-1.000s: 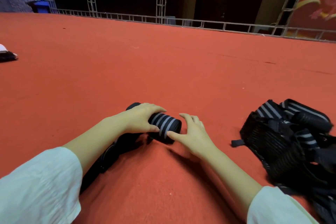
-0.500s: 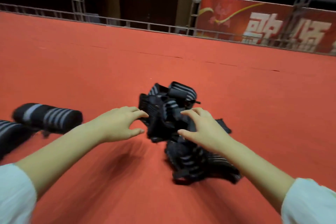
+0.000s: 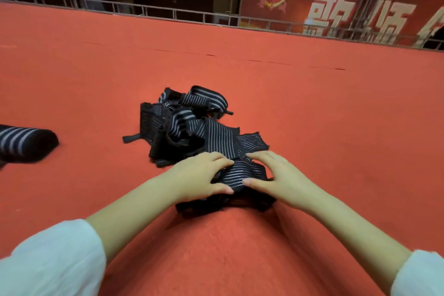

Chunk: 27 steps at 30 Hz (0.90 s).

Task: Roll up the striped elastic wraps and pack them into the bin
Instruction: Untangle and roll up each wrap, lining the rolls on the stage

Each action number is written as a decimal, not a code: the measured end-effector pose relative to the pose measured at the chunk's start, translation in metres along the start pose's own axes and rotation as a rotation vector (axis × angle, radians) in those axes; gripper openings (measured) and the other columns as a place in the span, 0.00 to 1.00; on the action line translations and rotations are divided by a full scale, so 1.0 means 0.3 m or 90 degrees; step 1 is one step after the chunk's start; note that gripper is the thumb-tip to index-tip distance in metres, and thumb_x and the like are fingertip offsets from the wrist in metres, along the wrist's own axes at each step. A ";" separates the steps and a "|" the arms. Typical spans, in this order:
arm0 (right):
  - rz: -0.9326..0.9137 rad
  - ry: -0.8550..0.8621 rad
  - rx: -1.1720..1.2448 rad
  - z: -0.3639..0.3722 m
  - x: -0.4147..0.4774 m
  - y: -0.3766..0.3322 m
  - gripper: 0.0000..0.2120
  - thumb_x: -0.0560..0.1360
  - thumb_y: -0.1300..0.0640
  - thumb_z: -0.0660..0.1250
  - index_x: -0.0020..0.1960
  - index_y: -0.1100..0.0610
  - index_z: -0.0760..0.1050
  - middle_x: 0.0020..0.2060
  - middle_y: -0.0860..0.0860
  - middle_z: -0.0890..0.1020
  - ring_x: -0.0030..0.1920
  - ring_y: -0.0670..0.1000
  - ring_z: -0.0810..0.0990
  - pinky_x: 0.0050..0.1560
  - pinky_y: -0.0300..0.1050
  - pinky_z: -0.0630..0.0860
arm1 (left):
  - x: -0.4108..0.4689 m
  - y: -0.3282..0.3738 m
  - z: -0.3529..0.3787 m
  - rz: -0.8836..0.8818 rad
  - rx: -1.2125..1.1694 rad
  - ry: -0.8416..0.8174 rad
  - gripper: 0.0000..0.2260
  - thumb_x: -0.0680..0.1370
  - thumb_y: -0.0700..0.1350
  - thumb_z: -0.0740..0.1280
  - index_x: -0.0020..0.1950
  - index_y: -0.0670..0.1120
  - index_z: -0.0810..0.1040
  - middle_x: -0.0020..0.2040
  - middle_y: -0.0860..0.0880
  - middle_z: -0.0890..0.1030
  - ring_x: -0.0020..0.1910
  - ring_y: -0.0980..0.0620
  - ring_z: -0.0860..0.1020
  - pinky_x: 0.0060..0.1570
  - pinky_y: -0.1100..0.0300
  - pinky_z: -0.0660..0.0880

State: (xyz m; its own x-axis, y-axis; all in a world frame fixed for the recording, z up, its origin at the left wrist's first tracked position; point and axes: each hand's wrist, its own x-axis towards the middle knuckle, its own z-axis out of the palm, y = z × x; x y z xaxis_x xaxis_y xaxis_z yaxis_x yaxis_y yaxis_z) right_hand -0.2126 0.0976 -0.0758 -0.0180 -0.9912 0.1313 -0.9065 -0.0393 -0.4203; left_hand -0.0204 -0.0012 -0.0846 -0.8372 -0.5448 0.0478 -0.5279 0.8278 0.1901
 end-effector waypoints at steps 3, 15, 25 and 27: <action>-0.006 -0.031 0.031 0.077 0.010 0.007 0.33 0.71 0.41 0.71 0.72 0.49 0.66 0.71 0.46 0.68 0.71 0.45 0.65 0.72 0.39 0.59 | -0.017 0.004 0.055 -0.020 -0.044 0.021 0.34 0.75 0.63 0.65 0.77 0.51 0.59 0.76 0.53 0.60 0.74 0.55 0.59 0.72 0.62 0.54; 0.027 0.179 0.164 -0.007 -0.034 0.121 0.17 0.71 0.74 0.65 0.55 0.59 0.82 0.51 0.45 0.82 0.51 0.33 0.76 0.52 0.21 0.67 | 0.009 -0.074 0.110 -0.028 -0.071 0.211 0.20 0.69 0.34 0.72 0.61 0.41 0.80 0.57 0.42 0.79 0.55 0.40 0.77 0.62 0.54 0.70; 0.267 0.257 0.451 -0.075 -0.102 0.261 0.05 0.79 0.59 0.63 0.49 0.54 0.78 0.42 0.51 0.83 0.43 0.50 0.82 0.42 0.45 0.81 | -0.022 -0.044 0.044 -0.005 0.068 0.258 0.30 0.71 0.64 0.61 0.60 0.42 0.80 0.60 0.42 0.79 0.59 0.41 0.77 0.59 0.46 0.73; 0.289 0.259 0.565 -0.068 -0.104 0.234 0.06 0.80 0.60 0.62 0.47 0.56 0.77 0.41 0.53 0.82 0.38 0.48 0.82 0.34 0.41 0.80 | -0.001 0.073 0.055 0.040 -0.003 0.285 0.31 0.72 0.64 0.59 0.63 0.42 0.77 0.63 0.42 0.77 0.61 0.43 0.75 0.64 0.53 0.69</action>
State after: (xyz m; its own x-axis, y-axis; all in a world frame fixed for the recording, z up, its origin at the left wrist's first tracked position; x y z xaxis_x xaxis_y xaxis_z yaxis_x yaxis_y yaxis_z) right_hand -0.2841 0.1285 -0.0911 -0.5625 -0.8266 0.0195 -0.1537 0.0814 -0.9848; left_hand -0.0340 0.0194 -0.0967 -0.7223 -0.4990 0.4789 -0.4765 0.8609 0.1783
